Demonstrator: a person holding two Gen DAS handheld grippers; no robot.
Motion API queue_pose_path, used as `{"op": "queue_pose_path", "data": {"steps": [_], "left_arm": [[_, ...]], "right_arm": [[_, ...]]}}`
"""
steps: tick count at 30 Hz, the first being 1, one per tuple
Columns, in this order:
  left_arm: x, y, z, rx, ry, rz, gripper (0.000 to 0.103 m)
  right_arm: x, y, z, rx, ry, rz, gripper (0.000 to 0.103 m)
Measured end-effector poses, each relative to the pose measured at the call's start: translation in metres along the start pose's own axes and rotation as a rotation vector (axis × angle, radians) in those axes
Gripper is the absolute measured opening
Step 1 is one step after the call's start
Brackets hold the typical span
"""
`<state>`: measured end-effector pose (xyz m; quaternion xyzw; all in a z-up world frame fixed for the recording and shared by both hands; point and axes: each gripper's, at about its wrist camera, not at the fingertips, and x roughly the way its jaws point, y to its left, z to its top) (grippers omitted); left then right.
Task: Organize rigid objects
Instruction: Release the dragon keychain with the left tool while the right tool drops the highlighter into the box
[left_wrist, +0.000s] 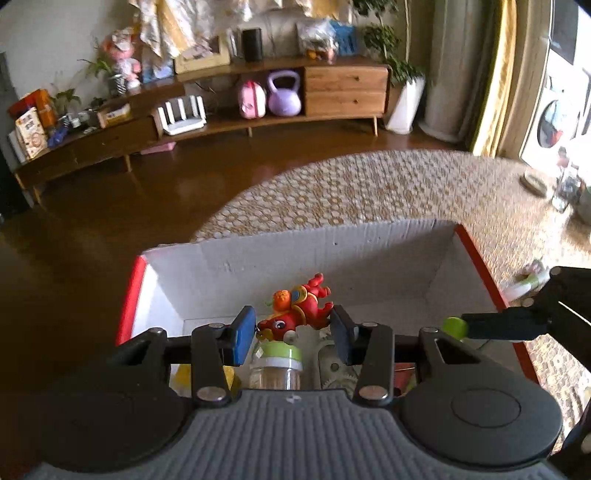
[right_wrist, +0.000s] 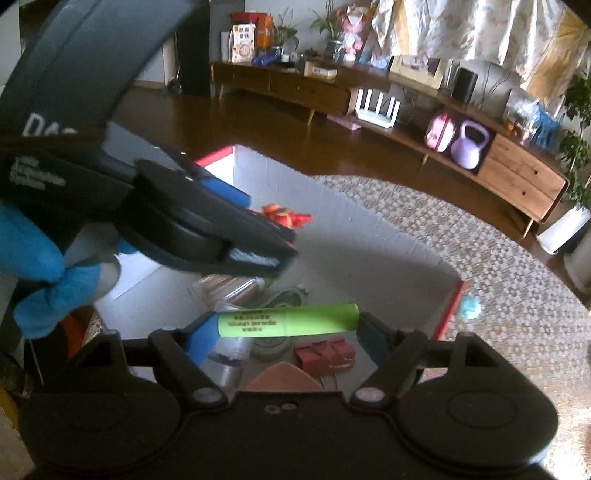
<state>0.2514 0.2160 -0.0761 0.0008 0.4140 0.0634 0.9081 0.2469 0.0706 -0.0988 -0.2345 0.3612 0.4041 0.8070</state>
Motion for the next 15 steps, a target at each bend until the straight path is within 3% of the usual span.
{"op": "queue_pose_path", "data": {"steps": [9,15], "left_arm": [[0.041,-0.010,0.000,0.046,0.124,-0.026,0.044],[0.050,-0.014,-0.003,0.065,0.162,-0.023,0.044]], "right_arm": [[0.020,0.001,-0.007,0.006,0.086,0.024,0.079],[0.025,0.002,-0.013,0.023,0.121,0.024,0.080]]}}
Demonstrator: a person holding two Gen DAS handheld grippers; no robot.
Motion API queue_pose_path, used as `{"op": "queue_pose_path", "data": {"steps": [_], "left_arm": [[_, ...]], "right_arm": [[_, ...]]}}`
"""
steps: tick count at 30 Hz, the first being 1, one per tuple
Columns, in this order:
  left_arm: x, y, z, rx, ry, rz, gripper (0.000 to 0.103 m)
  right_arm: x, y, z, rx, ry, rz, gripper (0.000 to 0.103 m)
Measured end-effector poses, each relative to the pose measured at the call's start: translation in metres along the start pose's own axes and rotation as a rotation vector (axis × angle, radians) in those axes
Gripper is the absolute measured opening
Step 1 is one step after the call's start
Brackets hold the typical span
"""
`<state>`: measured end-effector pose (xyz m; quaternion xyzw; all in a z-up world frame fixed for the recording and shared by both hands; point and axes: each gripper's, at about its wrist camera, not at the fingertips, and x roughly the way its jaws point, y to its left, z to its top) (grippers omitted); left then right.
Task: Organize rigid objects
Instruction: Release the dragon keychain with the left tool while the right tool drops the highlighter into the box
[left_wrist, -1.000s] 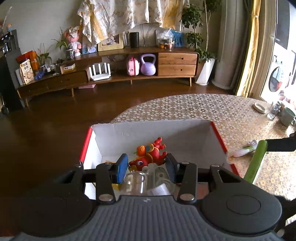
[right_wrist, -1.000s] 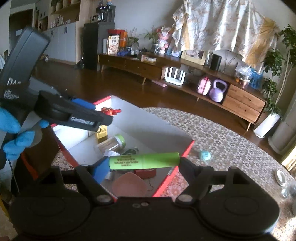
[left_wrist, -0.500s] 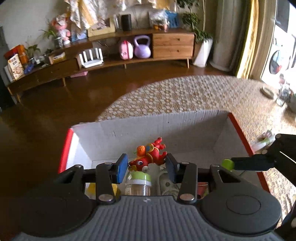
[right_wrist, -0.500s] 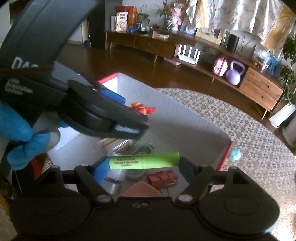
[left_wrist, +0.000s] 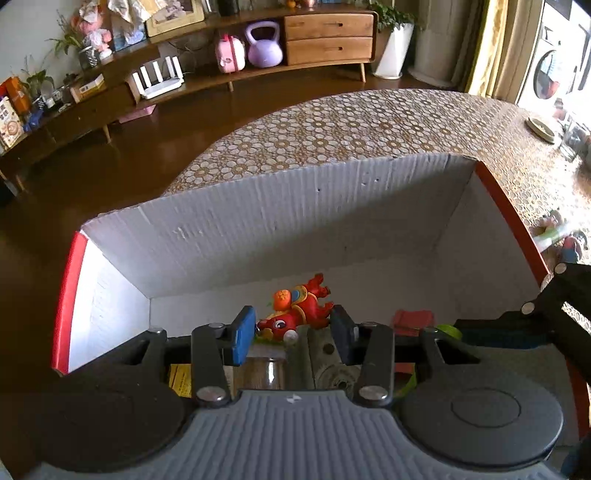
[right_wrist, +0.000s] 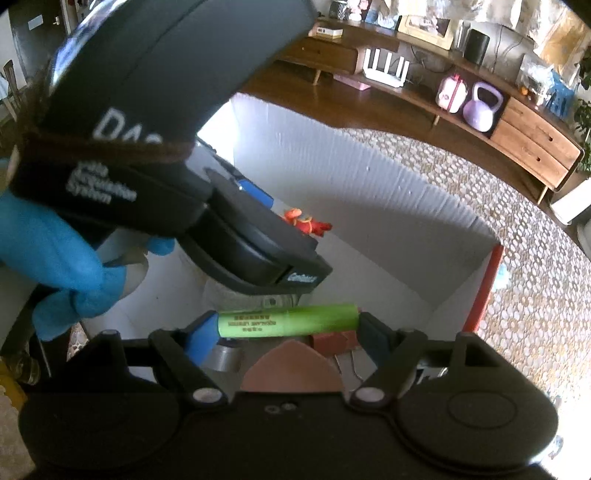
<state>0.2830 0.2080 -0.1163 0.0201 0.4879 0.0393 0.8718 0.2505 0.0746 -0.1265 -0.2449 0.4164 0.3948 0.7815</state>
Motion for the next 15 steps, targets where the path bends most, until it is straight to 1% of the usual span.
{"op": "queue_pose_path", "data": {"steps": [7,11,15], "left_arm": [[0.001,-0.011,0.001,0.062,0.012,0.007,0.044],[0.001,-0.012,0.001,0.061,0.018,-0.007,0.044],[0.001,-0.015,-0.002,0.068,0.017,0.004,0.044]], "right_arm": [[0.000,-0.002,-0.002,0.027,0.008,0.001,0.080],[-0.002,-0.001,-0.002,0.032,0.003,0.001,0.080],[-0.006,-0.001,-0.004,0.033,-0.015,-0.002,0.081]]}}
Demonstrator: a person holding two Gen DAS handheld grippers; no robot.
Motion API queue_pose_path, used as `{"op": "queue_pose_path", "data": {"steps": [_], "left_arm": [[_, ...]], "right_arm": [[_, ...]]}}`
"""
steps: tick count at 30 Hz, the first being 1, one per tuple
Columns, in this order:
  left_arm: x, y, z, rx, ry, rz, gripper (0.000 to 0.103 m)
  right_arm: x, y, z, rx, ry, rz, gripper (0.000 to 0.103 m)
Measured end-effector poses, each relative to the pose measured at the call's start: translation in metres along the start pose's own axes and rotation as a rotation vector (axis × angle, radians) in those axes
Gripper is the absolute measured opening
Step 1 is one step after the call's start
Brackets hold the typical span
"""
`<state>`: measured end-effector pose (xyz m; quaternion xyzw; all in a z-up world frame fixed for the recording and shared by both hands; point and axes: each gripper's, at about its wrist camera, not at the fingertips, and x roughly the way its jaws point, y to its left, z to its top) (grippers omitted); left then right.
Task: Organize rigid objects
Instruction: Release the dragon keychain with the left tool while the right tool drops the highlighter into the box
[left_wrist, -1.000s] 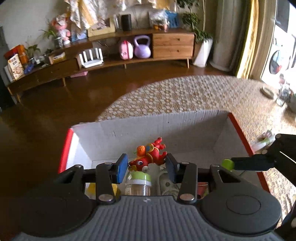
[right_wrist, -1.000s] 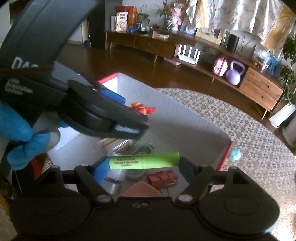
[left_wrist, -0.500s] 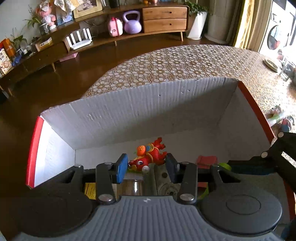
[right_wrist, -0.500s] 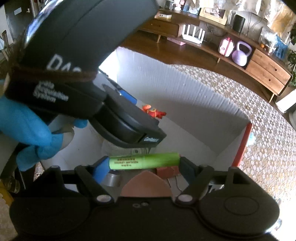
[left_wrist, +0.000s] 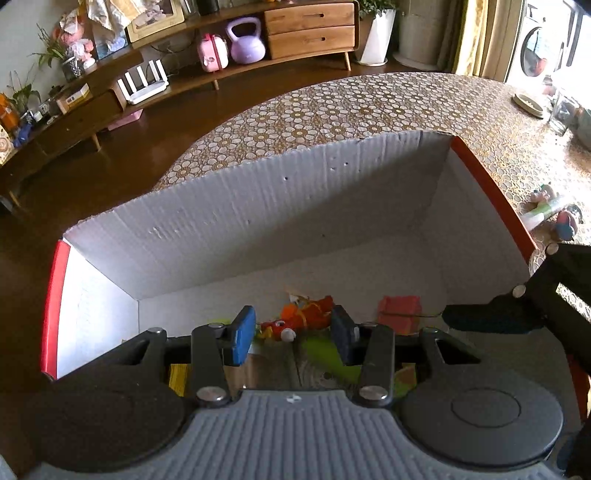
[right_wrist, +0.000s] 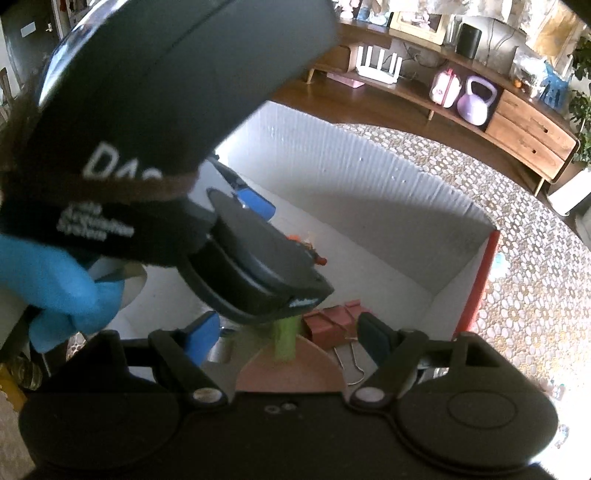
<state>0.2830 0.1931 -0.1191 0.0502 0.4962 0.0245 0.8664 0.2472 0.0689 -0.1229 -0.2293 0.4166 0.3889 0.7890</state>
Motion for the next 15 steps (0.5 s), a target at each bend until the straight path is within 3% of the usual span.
{"op": "queue_pose_path", "data": {"steps": [15], "left_arm": [[-0.030,-0.004,-0.006,-0.015,-0.054,0.020,0.055]], "right_arm": [[-0.030,0.000,-0.007,0.015,-0.072,-0.003,0.084]]}}
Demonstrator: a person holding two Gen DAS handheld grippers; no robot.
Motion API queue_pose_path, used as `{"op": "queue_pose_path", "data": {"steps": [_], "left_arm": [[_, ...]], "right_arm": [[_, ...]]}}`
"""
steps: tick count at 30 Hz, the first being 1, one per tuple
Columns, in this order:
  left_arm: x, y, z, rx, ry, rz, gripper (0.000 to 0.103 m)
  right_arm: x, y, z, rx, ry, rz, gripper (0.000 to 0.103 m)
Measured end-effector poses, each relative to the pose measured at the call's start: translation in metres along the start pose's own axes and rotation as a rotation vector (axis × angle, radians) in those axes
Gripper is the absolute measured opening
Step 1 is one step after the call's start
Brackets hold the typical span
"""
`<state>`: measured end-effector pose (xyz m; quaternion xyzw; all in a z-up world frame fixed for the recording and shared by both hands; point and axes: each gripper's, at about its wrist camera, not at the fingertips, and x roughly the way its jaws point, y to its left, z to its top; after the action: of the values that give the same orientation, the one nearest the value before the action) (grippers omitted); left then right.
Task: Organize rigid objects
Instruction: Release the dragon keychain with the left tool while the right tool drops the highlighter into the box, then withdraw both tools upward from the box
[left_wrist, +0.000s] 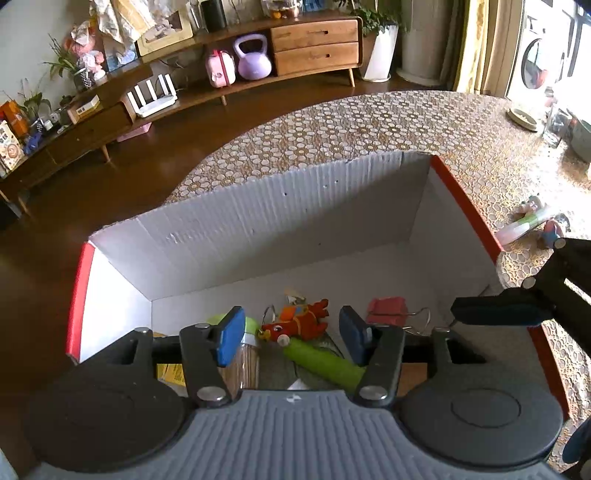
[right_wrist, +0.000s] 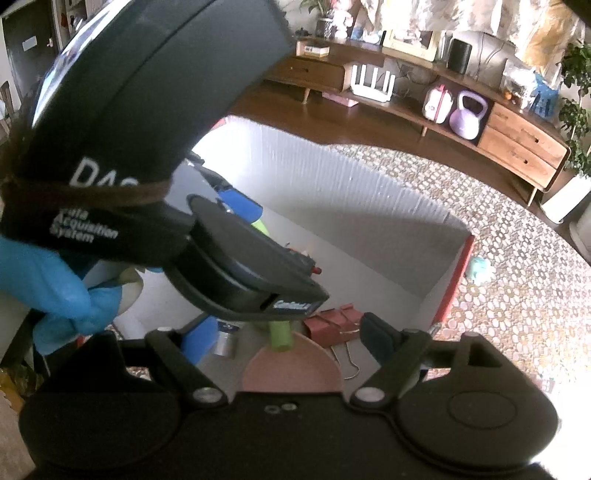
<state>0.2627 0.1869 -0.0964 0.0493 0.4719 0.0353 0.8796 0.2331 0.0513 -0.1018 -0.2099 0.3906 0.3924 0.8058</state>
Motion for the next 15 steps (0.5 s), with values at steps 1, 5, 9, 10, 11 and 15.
{"op": "queue_pose_path", "data": {"steps": [1,5,9,10,11,15], "left_arm": [[-0.003,0.000,0.000,-0.001,-0.003,0.002,0.056],[-0.015,-0.002,-0.002,-0.004,-0.018,0.014,0.056],[-0.031,-0.001,-0.003,-0.013,-0.040,0.023,0.056],[-0.034,-0.001,-0.004,-0.016,-0.045,0.025,0.056],[-0.037,-0.002,-0.004,-0.020,-0.050,0.024,0.056],[-0.054,-0.002,-0.007,-0.031,-0.077,0.022,0.063]], "right_arm": [[-0.003,0.000,0.000,0.002,-0.006,-0.002,0.084],[-0.018,-0.001,-0.002,0.015,-0.035,0.002,0.084],[-0.032,-0.002,-0.003,0.025,-0.059,0.006,0.085],[-0.035,-0.002,-0.004,0.026,-0.065,0.007,0.086],[-0.039,-0.003,-0.004,0.027,-0.071,0.010,0.087],[-0.053,-0.005,-0.004,0.033,-0.098,0.019,0.088]]}}
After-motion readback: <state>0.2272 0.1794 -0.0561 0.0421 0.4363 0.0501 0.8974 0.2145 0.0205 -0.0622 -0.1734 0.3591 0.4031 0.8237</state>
